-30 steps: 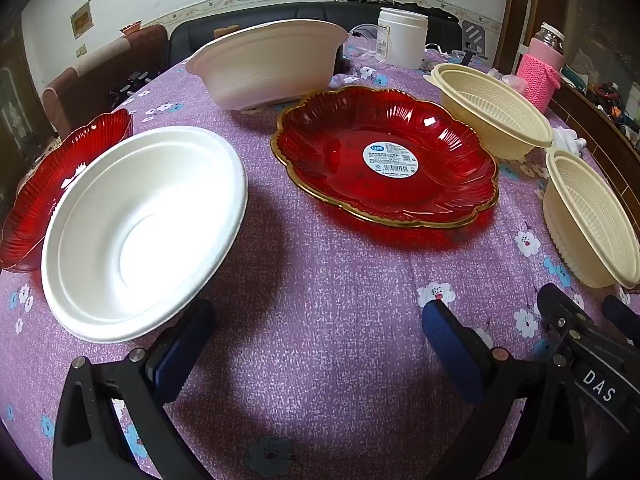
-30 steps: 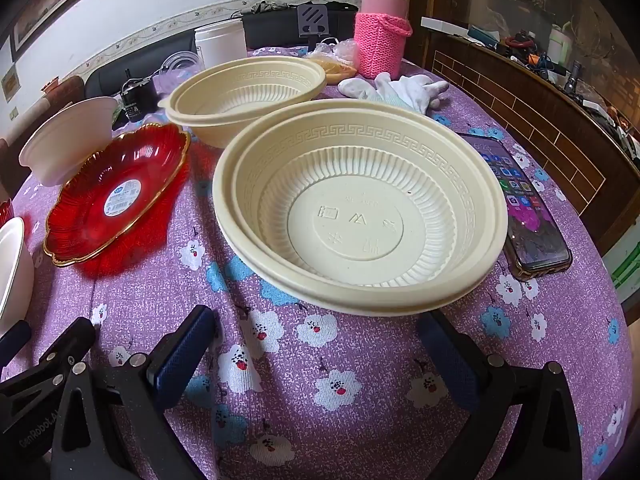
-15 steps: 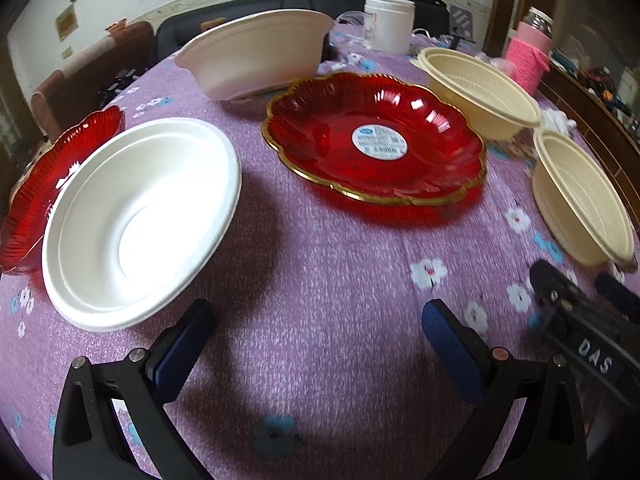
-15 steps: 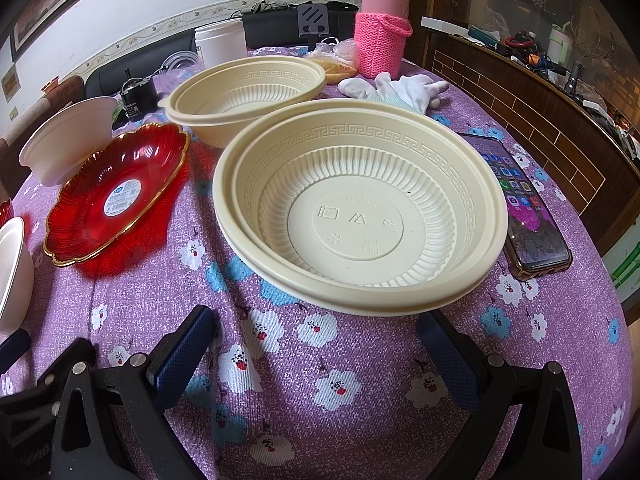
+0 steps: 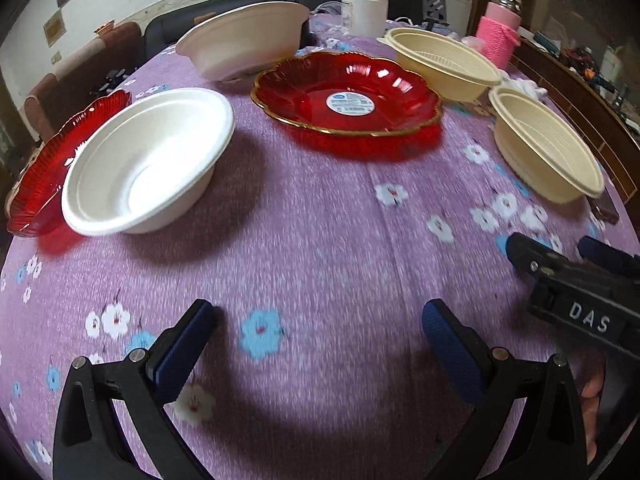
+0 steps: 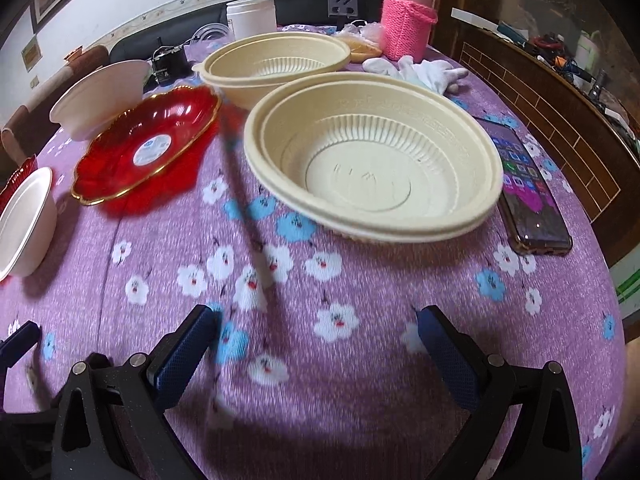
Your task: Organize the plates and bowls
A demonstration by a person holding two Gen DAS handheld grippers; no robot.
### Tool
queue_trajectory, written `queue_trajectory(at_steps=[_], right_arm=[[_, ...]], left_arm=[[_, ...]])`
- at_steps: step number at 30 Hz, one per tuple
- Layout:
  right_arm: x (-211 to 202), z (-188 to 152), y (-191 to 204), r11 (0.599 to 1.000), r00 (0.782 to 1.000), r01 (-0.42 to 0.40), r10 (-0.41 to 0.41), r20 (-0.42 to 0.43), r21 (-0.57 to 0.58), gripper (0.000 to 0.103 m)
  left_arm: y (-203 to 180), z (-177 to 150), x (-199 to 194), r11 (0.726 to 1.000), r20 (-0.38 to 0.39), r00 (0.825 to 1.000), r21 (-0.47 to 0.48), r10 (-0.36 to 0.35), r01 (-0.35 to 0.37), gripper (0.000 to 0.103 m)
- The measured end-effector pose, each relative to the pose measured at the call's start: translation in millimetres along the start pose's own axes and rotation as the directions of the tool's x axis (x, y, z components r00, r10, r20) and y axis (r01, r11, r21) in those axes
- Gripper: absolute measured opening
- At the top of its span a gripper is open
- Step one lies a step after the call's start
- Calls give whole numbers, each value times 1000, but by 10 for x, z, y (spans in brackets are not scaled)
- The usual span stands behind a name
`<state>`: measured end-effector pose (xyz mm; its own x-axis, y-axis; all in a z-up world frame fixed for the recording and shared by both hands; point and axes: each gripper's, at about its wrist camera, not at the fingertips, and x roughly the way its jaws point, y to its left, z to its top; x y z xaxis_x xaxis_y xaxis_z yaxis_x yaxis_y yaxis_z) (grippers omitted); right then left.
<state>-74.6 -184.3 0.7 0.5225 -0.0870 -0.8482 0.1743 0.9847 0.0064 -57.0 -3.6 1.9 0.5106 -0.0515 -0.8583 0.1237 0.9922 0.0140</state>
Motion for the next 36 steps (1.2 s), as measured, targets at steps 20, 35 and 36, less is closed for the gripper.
queue_trajectory(at_steps=[20, 35, 36], right_arm=[[-832, -132, 399, 989, 963, -122, 139, 229, -86, 102], [-663, 63, 1612, 897, 907, -383, 410, 93, -221, 96], [-603, 98, 1634, 894, 901, -404, 425, 82, -195, 96]], left_arm=[[1415, -393, -1425, 974, 369, 921, -131, -125, 184, 103], [2528, -333, -1219, 936, 302, 950, -349, 73, 39, 103], [2518, -324, -1197, 939, 302, 951, -342, 67, 43, 103]])
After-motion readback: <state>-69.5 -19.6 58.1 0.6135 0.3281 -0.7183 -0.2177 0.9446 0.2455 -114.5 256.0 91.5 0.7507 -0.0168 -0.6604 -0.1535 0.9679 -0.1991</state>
